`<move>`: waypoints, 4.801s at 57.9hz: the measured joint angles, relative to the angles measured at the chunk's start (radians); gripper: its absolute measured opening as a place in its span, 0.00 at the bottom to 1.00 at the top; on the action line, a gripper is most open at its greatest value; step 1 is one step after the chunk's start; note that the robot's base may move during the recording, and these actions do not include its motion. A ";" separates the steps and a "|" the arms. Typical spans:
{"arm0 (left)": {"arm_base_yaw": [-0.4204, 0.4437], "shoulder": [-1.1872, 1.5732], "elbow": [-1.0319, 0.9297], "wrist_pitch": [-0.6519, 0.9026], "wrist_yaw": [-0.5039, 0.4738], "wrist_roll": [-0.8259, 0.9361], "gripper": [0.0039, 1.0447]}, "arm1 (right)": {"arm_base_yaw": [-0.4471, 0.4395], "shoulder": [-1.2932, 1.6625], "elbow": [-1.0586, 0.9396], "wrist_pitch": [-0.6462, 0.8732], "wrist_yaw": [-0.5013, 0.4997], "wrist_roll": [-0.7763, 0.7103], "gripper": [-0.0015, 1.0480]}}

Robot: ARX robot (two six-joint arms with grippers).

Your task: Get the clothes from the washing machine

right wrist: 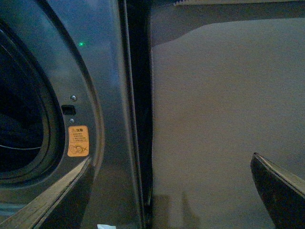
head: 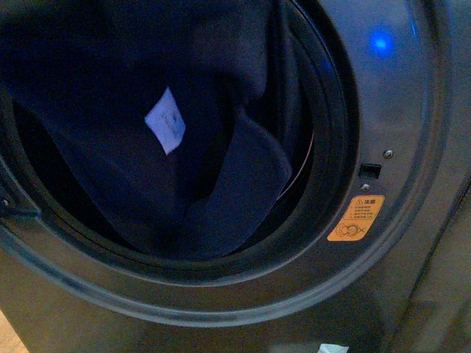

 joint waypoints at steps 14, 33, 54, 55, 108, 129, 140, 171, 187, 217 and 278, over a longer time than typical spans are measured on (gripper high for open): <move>-0.116 0.168 0.324 -0.114 -0.045 0.018 0.05 | 0.000 0.000 0.000 0.000 0.000 0.000 0.93; -0.251 0.387 0.715 -0.254 -0.109 0.023 0.05 | 0.000 0.000 0.000 0.000 0.000 0.000 0.93; -0.299 0.663 1.160 -0.459 -0.175 0.000 0.05 | 0.000 0.000 0.000 0.000 0.000 0.000 0.93; -0.299 0.667 1.168 -0.460 -0.175 0.000 0.05 | 0.000 0.000 0.000 0.000 0.000 0.000 0.93; -0.299 0.678 1.203 -0.465 -0.180 -0.014 0.05 | -0.294 0.372 0.138 0.635 -0.869 0.419 0.93; -0.299 0.678 1.203 -0.465 -0.180 -0.014 0.05 | -0.074 0.953 0.263 0.991 -0.907 0.389 0.93; -0.299 0.678 1.203 -0.465 -0.180 -0.014 0.05 | 0.033 1.095 0.294 1.056 -0.848 0.331 0.93; -0.299 0.678 1.203 -0.465 -0.181 -0.014 0.05 | 0.259 1.216 0.412 1.044 -0.555 0.302 0.93; -0.299 0.678 1.203 -0.465 -0.181 -0.014 0.05 | 0.301 1.290 0.499 1.011 -0.357 0.274 0.93; -0.299 0.678 1.204 -0.465 -0.181 -0.014 0.05 | 0.347 1.357 0.589 0.976 -0.189 0.232 0.59; -0.299 0.678 1.214 -0.465 -0.181 -0.021 0.95 | -0.230 0.930 0.688 0.987 -0.324 0.465 0.04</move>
